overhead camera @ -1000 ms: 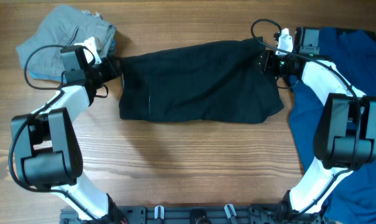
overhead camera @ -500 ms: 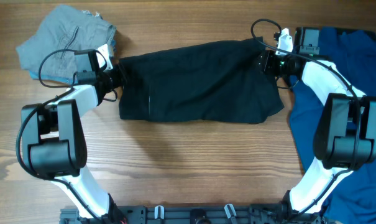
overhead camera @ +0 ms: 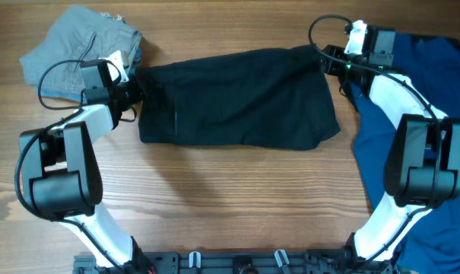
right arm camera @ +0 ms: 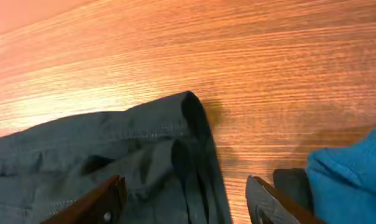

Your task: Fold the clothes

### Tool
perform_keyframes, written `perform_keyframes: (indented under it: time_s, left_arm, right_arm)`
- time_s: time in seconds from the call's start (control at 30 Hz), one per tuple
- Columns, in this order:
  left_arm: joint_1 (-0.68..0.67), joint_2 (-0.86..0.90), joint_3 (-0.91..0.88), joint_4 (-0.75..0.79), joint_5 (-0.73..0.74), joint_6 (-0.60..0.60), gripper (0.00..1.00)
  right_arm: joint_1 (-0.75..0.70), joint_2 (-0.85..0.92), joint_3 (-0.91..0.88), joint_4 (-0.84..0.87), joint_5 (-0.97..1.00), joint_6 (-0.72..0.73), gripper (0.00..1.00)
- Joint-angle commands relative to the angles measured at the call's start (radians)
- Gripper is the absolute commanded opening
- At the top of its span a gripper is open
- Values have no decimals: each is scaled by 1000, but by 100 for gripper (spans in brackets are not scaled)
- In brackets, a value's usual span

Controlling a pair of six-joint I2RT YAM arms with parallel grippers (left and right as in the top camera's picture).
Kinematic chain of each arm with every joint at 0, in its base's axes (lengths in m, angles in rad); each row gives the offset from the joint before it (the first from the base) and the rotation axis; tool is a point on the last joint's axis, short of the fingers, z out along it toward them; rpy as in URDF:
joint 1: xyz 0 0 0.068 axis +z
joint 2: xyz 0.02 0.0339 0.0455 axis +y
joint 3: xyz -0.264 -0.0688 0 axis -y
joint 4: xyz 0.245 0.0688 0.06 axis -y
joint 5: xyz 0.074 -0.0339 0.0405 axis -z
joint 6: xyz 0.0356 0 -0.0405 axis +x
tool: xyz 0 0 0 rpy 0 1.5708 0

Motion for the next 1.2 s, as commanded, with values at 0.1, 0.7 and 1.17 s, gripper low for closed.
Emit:
perform_keyframes:
  time_s: [0.1,0.7,1.17]
  left_arm:
    - [-4,-21,13,5,17,-13,4]
    - [10,-56,13,114,-19,-108,4]
    - [43,-164,13,19,156,-101,85]
  right_arm:
    - [31,124,8,74,-79,-9,64]
    - [-29,86,50,341,-262,245,4]
    - [-95,-151,50,-244,-235,-11,41]
